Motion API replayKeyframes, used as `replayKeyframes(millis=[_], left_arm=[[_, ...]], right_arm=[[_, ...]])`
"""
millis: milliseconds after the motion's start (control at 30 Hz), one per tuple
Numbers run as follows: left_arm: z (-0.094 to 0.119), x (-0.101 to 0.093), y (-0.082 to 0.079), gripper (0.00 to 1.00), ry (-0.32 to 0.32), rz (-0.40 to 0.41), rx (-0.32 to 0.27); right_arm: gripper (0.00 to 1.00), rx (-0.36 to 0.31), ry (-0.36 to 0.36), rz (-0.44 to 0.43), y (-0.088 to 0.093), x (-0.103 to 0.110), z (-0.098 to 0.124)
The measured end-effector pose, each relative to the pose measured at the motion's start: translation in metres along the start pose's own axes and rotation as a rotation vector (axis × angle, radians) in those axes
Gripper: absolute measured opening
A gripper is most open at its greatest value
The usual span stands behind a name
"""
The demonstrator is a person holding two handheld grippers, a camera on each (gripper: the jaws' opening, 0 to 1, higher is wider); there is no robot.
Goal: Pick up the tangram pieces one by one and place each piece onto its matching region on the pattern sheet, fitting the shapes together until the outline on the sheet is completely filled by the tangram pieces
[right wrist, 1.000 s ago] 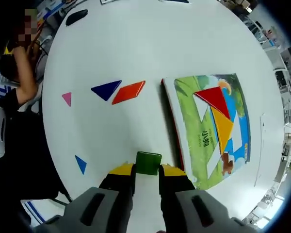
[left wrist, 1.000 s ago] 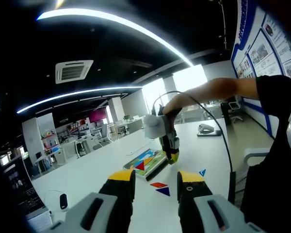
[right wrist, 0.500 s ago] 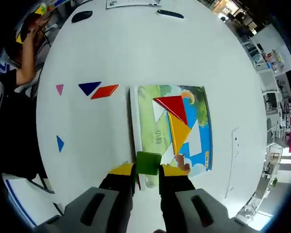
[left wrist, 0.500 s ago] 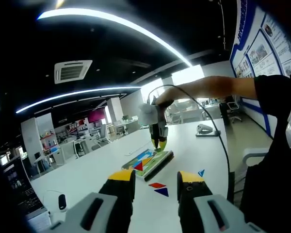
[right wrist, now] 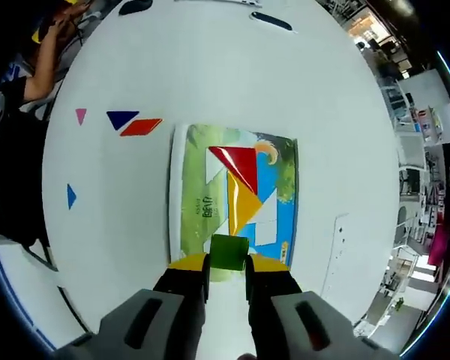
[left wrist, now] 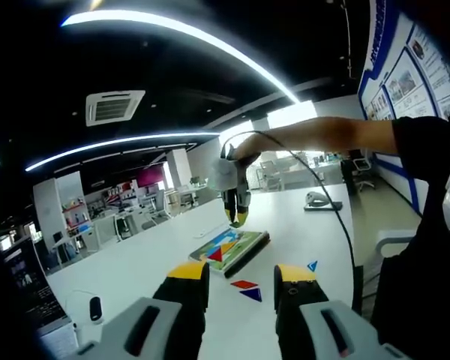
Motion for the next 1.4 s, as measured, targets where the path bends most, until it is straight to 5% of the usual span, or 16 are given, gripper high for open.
replayKeyframes(millis=[933,1400], left_arm=[[0.004,0.003,0.0,0.36,-0.014,-0.001,-0.015],[0.006,0.003,-0.001,0.36,-0.022,-0.004,-0.017]], right_arm=[[0.21,0.142,0.026,0.143,0.016,-0.037,-0.043],[0.21,0.127,0.041,0.156,0.019,-0.039,-0.059]])
Point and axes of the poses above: the point that each gripper's makers call its tool centre point, and the gripper's own axes: z roughly backward along the fingers, x roughly to its left, y roughly out of its underside, the point moved 7 cm from there along z, roughly backward along the fingers, and after that the axes turned 15 degrees about -x, right-handed, at the moved point
